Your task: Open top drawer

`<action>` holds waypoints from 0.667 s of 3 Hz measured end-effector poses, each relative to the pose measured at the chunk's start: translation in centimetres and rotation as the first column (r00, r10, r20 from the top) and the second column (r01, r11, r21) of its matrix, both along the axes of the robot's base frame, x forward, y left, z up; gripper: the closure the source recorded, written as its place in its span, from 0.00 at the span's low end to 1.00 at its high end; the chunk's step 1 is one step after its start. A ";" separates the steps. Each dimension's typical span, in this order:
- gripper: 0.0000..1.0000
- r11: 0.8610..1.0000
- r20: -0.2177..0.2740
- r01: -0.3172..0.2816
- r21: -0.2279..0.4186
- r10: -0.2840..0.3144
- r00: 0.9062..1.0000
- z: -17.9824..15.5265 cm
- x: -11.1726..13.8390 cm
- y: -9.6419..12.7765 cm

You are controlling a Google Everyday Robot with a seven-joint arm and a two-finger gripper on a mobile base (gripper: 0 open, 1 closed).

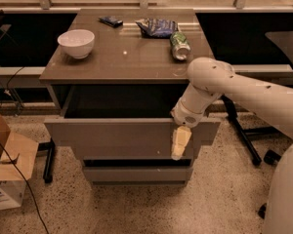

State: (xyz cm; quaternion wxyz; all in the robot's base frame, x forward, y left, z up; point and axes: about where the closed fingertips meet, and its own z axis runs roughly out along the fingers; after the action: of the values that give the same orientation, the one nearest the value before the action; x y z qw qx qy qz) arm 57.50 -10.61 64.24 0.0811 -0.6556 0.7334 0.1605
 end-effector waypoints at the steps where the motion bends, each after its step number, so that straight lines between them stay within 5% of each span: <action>1: 0.26 1.000 -0.009 -0.005 -0.008 0.005 1.000 0.5 -0.2 -0.1; 2: 0.49 1.000 -0.009 -0.005 -0.008 0.005 1.000 0.6 -0.2 -0.1</action>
Offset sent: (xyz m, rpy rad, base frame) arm -0.1430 -0.0257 0.0038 -0.3045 0.2969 0.1311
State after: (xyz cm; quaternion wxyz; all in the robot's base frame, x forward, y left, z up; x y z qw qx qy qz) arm 57.28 -10.66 64.79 0.0750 -0.6571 0.7326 0.1607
